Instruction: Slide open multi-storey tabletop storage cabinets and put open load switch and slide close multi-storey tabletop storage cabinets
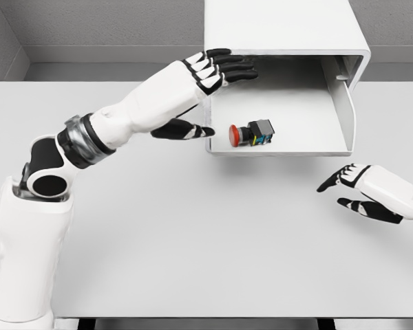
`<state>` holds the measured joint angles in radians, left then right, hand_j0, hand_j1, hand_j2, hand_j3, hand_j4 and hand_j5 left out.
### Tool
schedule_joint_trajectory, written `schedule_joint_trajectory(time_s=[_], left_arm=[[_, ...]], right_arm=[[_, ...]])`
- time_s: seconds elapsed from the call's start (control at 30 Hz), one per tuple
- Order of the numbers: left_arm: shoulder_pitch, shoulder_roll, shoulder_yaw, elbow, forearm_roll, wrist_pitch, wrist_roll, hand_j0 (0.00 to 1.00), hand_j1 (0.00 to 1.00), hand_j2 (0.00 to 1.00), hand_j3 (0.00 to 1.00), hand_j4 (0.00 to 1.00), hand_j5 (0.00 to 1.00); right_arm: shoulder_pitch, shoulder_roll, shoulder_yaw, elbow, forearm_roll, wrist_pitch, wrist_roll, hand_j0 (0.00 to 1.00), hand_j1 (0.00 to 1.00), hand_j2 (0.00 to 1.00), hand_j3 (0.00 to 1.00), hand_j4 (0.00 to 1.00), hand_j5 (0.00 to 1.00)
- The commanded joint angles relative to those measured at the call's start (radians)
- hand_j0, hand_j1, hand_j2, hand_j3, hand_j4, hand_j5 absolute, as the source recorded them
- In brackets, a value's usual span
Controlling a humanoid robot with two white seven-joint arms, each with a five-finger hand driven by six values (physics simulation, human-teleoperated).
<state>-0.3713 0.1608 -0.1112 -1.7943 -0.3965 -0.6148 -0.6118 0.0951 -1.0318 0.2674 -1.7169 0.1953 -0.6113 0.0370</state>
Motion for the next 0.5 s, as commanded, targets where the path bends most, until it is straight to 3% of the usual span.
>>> schedule_joint_trajectory(time_s=[0.0,0.13,0.2,0.3,0.47], left_arm=[[0.012,0.155,0.119,-0.007,0.162,0.004,0.001,1.00,1.00,1.00,1.00,1.00,1.00],[0.267,0.194,0.450,0.010,0.171,0.004,0.001,1.00,1.00,1.00,1.00,1.00,1.00],[0.344,0.194,0.533,0.033,0.174,0.004,0.001,1.00,1.00,1.00,1.00,1.00,1.00],[0.359,0.192,0.533,0.122,0.174,0.004,0.001,1.00,1.00,1.00,1.00,1.00,1.00],[0.364,0.187,0.525,0.136,0.159,0.004,0.001,1.00,1.00,1.00,1.00,1.00,1.00]], right_arm=[[0.000,-0.001,-0.001,-0.017,-0.007,0.000,0.001,0.62,0.62,0.62,0.62,0.62,0.62],[-0.009,0.001,0.001,-0.033,-0.005,0.000,0.004,0.62,0.62,0.62,0.62,0.62,0.62],[-0.011,0.003,0.003,-0.033,-0.005,0.000,0.004,0.62,0.62,0.62,0.62,0.62,0.62],[-0.020,0.016,0.003,-0.033,0.003,0.000,0.004,0.63,0.63,0.63,0.63,0.63,0.63],[-0.066,0.073,0.010,-0.033,0.030,0.000,0.006,0.63,0.63,0.63,0.63,0.63,0.63]])
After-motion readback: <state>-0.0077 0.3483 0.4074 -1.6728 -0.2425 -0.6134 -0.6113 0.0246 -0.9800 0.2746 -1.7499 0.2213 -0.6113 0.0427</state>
